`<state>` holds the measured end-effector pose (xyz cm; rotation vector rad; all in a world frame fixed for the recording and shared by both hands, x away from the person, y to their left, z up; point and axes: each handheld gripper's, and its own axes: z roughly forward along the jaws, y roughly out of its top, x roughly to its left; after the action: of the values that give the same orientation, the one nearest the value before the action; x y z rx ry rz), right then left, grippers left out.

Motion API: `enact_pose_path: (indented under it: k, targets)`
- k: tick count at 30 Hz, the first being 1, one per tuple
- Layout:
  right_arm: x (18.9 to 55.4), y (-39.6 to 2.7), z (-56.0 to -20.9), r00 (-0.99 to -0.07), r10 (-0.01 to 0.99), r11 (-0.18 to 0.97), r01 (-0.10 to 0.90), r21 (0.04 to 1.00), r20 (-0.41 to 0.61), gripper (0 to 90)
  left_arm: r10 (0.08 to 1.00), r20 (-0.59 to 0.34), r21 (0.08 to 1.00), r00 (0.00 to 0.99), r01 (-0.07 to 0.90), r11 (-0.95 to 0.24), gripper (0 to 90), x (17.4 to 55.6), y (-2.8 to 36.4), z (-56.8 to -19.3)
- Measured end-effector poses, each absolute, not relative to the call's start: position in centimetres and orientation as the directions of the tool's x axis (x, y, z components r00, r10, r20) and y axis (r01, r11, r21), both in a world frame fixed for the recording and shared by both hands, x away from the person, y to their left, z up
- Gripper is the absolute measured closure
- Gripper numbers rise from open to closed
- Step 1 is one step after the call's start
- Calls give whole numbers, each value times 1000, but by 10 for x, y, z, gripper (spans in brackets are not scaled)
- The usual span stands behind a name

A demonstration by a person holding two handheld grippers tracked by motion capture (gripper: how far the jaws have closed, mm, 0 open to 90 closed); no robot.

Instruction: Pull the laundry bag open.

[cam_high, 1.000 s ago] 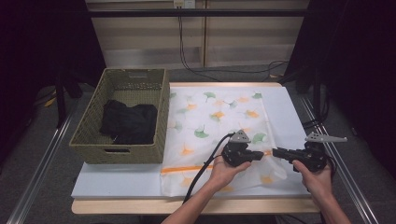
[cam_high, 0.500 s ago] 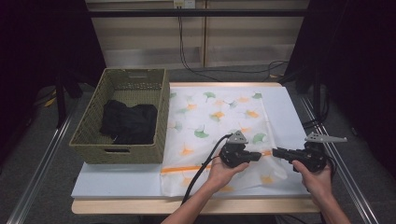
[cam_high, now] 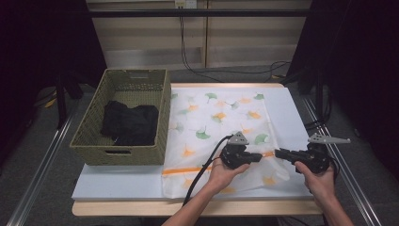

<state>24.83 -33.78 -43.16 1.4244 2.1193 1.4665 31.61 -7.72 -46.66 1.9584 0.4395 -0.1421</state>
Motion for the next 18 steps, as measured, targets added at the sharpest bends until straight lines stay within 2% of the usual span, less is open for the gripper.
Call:
enact_pose_path:
  k: [18]
  targets:
    - [248,-340,-430,-512,792,40,588,808,333,851,246,-293,856,924,368,-363,900,317,-73,-468]
